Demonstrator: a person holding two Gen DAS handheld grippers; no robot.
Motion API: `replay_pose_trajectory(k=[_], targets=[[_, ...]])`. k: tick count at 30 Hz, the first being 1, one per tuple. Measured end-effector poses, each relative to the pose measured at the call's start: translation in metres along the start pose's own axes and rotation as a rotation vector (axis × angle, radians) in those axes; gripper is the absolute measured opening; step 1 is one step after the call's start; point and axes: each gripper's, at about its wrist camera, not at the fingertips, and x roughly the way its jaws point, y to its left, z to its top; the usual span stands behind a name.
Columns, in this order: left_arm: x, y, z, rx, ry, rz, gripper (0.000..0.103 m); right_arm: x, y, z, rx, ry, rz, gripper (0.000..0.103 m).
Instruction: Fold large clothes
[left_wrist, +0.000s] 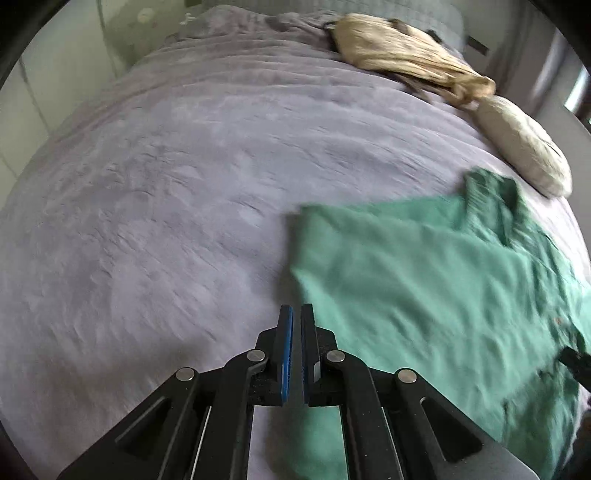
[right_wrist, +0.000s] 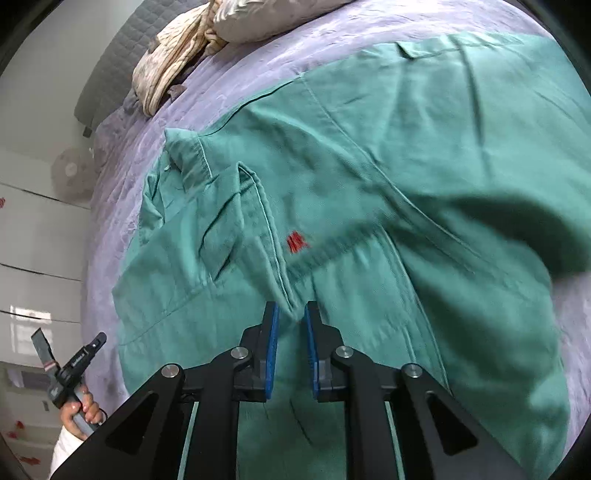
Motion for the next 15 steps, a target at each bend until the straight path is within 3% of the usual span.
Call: replay_pose_trajectory(k=[1, 3, 4, 5, 7, 8, 9, 10, 11, 15], targets=[[-0.001, -0.009, -0.005, 0.013, 0.011, -0.006, 0.005, -0.001, -0.001, -0.003, 0.005, 0.006, 0.008, 0.020], [0.001, -0.030, -0.015, 0.049, 0.033, 0.009, 0.005, -0.008, -0.004, -0.011, 0.015, 0.015, 0.022, 0.037], [0.000, -0.039, -0.021, 0.066, 0.038, 0.023, 0.005, -0.011, -0.006, -0.016, 0.020, 0.017, 0.030, 0.055], [0.002, -0.051, -0.028, 0.089, 0.046, 0.036, 0.005, -0.015, -0.008, -0.020, 0.023, 0.017, 0.031, 0.066], [0.003, -0.067, -0.040, 0.101, 0.071, 0.027, 0.006, -0.022, -0.011, -0.027, 0.025, 0.018, 0.041, 0.066], [0.002, -0.073, -0.048, 0.100, 0.093, 0.012, 0.018, -0.024, -0.013, -0.031, 0.030, 0.021, 0.048, 0.066], [0.003, -0.080, -0.052, 0.101, 0.108, 0.005, 0.062, -0.027, -0.016, -0.033, 0.037, 0.023, 0.054, 0.066], [0.004, -0.087, -0.055, 0.099, 0.118, 0.004, 0.083, -0.029, -0.020, -0.036, 0.047, 0.025, 0.062, 0.066], [0.001, -0.096, -0.059, 0.098, 0.103, 0.009, 0.097, -0.031, -0.023, -0.037, 0.053, 0.027, 0.067, 0.067], [-0.001, -0.128, -0.068, 0.178, 0.097, 0.013, 0.098, -0.042, -0.035, -0.044, 0.070, 0.021, 0.086, 0.073]])
